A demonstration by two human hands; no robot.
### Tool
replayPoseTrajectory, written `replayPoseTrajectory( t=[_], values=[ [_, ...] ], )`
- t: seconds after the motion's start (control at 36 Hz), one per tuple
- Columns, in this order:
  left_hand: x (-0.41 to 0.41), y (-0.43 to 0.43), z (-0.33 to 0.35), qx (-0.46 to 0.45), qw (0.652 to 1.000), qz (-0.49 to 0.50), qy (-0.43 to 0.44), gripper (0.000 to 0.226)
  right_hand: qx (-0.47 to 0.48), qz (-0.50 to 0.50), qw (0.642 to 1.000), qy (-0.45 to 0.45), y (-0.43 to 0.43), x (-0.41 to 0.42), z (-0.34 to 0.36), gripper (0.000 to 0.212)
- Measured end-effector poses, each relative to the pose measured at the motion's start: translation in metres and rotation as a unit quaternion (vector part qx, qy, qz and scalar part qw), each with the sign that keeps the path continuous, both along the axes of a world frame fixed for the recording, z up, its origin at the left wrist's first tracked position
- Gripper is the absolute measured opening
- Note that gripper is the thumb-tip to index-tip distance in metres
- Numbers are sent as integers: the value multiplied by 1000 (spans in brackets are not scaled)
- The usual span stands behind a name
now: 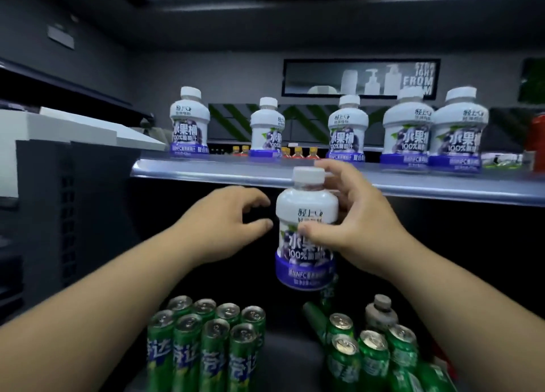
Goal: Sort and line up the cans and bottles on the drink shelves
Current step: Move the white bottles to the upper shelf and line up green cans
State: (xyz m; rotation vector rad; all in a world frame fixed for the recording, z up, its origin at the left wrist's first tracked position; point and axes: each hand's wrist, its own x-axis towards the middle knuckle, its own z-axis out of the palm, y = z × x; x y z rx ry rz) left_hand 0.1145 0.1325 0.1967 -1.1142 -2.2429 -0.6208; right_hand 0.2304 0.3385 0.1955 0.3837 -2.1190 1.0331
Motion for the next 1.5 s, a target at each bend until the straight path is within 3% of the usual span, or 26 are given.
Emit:
replayPoseTrajectory(
  t=[0.11, 0.25, 0.42, 0.58, 0.78, 0.94, 1.19, 1.28, 1.36, 1.42, 1.5],
  values=[
    [-6, -10, 37, 30, 999, -15, 18, 35, 33, -42, 998, 44, -14, 0, 42, 89],
    [-23, -18, 74, 67, 996, -36, 53, 26, 33, -93, 991, 92, -21, -13, 94, 99],
    [-62, -26, 94, 80, 991, -63, 86, 26, 58, -181, 968, 165, -7, -45, 127, 97],
    [-97, -11, 101, 71, 992, -62, 89, 26, 35, -267, 946, 179, 6, -91, 137, 108],
    [-121, 13, 88, 12, 993, -65, 99, 23, 27, -281, 949, 139, 15, -132, 121, 95],
    [-126, 15, 87, 7, 991, -59, 118, 25, 59, -283, 948, 134, 16, -146, 113, 65],
    [-124, 15, 81, 21, 986, -46, 158, 28, 126, -354, 903, 208, 12, -136, 105, 50],
    [-122, 10, 72, 60, 961, -62, 264, 28, 141, -336, 903, 230, 15, -127, 97, 42],
    [-111, 6, 50, 121, 890, -118, 424, 22, 174, -311, 906, 227, 20, -107, 78, 41],
    [-97, 11, 24, 125, 876, -167, 435, 19, 204, -297, 901, 241, 24, -88, 56, 42],
    [-74, 29, -25, 54, 897, -198, 392, 20, 238, -279, 891, 266, 34, -58, 12, 43]
  ],
)
